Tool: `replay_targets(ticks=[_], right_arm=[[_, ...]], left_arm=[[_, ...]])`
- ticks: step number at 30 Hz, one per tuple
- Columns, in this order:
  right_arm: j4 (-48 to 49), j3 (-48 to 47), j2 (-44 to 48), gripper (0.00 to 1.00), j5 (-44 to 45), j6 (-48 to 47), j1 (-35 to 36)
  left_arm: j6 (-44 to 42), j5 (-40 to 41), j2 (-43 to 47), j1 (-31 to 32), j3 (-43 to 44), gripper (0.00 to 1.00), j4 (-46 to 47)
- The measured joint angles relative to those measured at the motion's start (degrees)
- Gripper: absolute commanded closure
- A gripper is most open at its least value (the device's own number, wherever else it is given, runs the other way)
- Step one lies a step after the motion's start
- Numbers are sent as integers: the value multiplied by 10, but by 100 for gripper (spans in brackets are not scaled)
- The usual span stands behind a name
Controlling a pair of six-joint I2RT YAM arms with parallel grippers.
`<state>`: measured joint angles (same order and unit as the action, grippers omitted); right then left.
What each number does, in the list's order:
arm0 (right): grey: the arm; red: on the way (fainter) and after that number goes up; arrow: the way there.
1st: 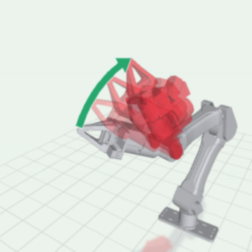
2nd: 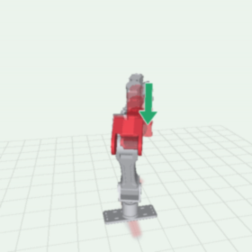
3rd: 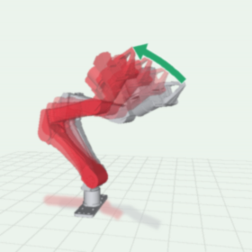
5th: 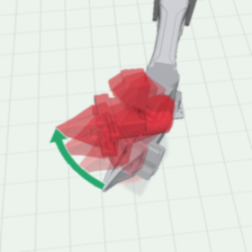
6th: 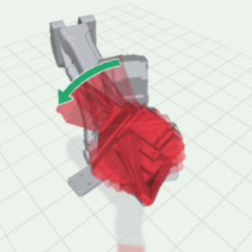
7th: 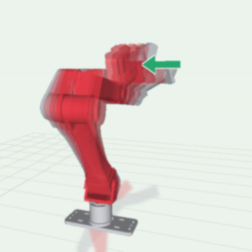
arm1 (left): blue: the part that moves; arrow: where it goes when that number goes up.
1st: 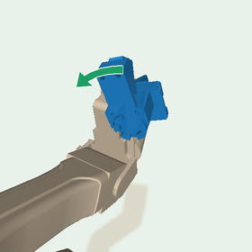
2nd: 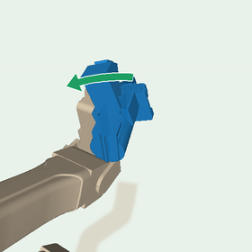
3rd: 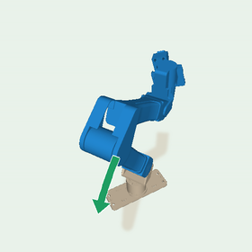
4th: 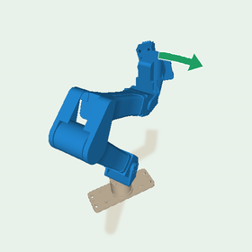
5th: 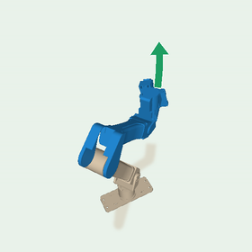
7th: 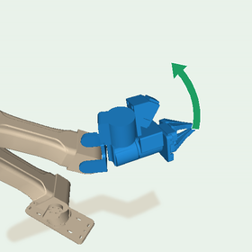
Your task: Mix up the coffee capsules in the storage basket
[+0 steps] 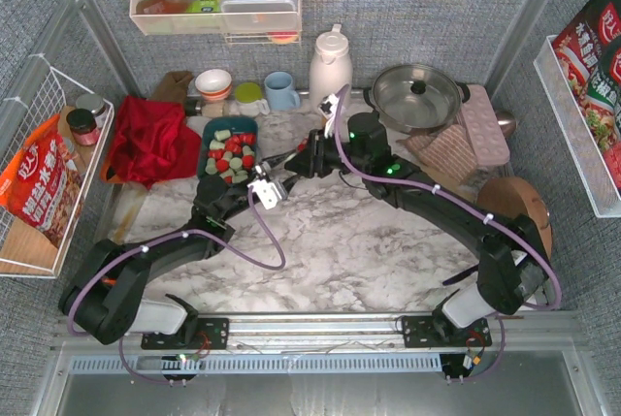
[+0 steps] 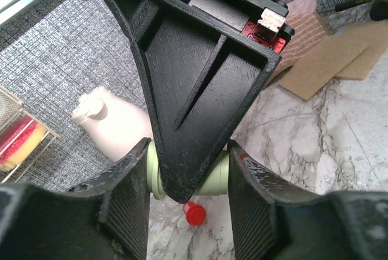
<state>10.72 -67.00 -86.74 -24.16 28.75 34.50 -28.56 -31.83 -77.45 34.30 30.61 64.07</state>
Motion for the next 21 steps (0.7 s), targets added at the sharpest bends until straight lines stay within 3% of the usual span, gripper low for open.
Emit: replay_targets(ticks=[3, 10, 21], right_arm=[[-6, 0, 5, 76, 0, -1, 1], [-48, -3, 25, 46, 13, 11, 3], [-184, -19, 105, 36, 83, -42, 0]], left_arm=[[-1, -1, 0, 1, 0, 74, 5], [-2, -10, -5, 5, 0, 99, 14], [22, 45, -7, 1, 1, 100, 9]])
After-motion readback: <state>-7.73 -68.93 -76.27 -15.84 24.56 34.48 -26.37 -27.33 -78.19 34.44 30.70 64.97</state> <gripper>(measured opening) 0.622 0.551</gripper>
